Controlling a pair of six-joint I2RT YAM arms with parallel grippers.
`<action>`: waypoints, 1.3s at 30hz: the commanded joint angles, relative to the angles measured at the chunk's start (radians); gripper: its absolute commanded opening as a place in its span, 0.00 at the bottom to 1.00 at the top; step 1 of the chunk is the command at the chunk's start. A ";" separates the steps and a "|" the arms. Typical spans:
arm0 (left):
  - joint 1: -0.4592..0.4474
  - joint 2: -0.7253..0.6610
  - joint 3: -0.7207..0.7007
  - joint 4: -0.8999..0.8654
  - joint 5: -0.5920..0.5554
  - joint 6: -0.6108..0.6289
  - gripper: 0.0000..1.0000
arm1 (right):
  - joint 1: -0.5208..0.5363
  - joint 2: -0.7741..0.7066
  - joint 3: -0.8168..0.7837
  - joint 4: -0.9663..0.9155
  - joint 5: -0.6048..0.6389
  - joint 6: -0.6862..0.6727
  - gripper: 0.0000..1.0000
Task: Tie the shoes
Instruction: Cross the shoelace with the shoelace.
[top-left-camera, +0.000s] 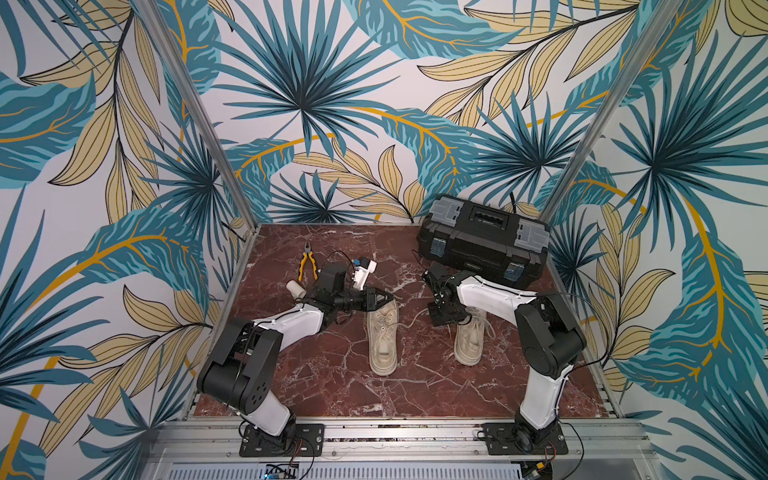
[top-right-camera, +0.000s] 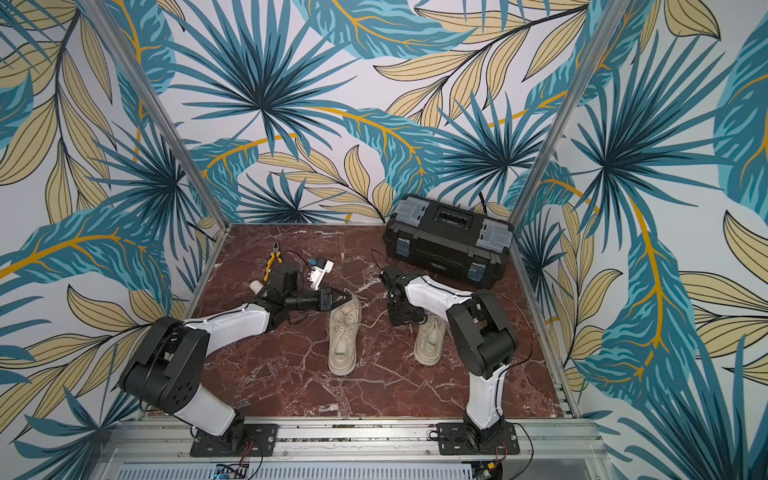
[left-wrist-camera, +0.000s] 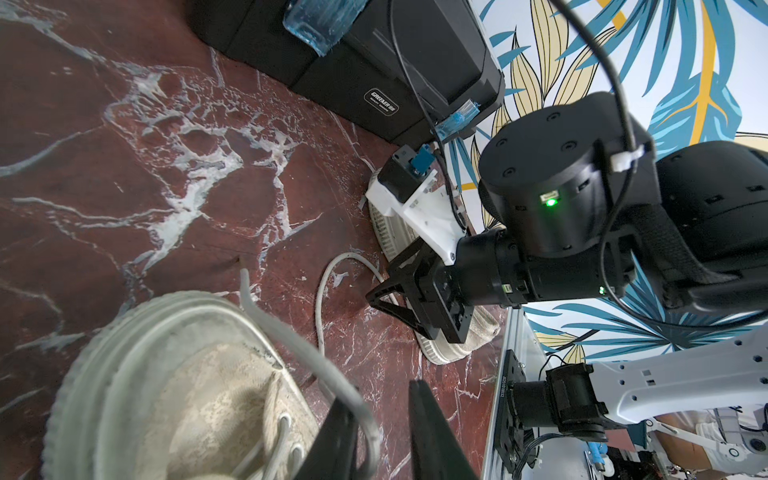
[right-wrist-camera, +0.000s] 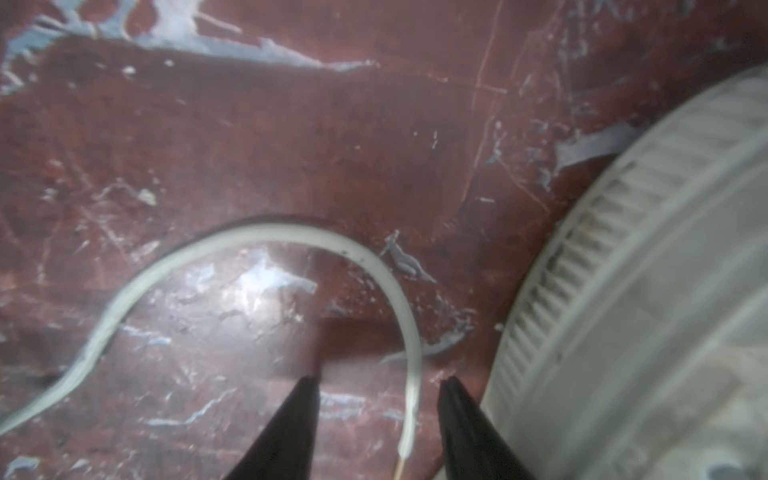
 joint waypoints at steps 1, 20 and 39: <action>0.002 -0.011 0.032 0.005 0.008 0.014 0.27 | -0.006 0.030 0.001 0.016 -0.001 0.001 0.47; 0.003 -0.022 0.032 -0.021 0.042 0.060 0.31 | -0.010 -0.302 -0.031 0.068 -0.168 -0.057 0.00; -0.001 -0.005 0.037 0.022 0.073 0.058 0.31 | 0.018 -0.336 0.247 0.067 -0.557 -0.012 0.00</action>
